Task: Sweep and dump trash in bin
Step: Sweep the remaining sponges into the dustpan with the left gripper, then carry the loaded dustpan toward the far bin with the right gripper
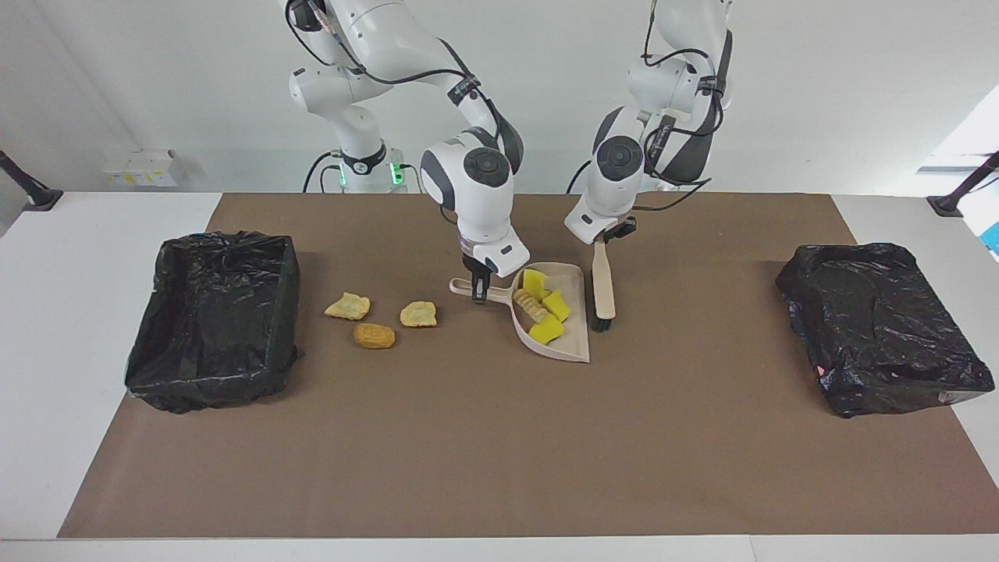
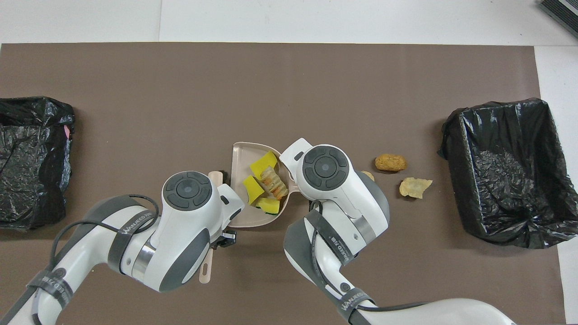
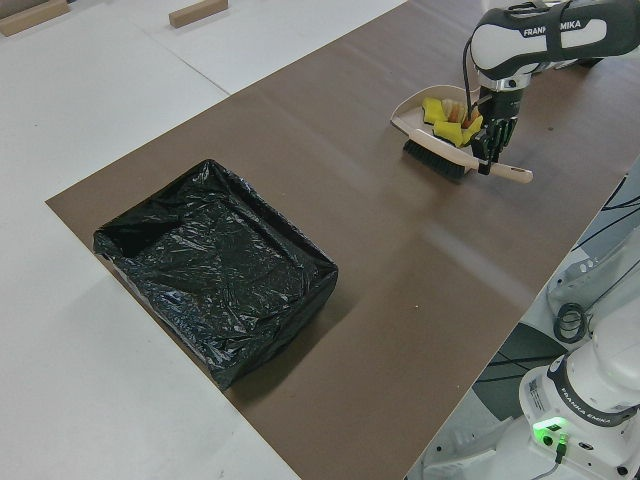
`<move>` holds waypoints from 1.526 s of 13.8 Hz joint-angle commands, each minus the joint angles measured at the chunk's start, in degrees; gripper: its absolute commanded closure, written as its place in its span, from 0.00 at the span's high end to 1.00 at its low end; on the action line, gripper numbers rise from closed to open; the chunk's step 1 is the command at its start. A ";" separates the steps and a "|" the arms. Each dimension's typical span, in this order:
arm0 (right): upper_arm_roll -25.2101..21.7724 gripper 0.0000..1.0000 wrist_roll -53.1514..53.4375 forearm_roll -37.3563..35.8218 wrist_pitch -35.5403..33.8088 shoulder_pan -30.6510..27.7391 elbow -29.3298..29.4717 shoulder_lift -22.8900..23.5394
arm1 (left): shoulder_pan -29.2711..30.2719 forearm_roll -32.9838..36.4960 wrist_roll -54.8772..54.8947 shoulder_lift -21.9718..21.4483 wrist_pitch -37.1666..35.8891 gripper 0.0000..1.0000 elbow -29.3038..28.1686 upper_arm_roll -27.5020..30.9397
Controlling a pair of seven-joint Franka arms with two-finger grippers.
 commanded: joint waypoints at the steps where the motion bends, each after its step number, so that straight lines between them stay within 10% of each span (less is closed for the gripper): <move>1: 0.25 0.00 -2.31 1.17 1.30 -0.39 -0.99 0.31 | -0.61 1.70 -5.10 -2.23 -0.66 0.00 -1.42 -0.15; 12: 0.16 0.00 -3.62 1.17 0.34 -1.27 -0.55 -0.31 | -16.94 0.15 -18.81 -23.84 3.38 0.00 -21.36 -1.11; 21: 0.25 0.00 -12.75 2.05 -4.48 -7.15 1.47 -3.82 | -31.20 -5.85 -35.18 -22.98 12.17 0.00 -23.66 -1.03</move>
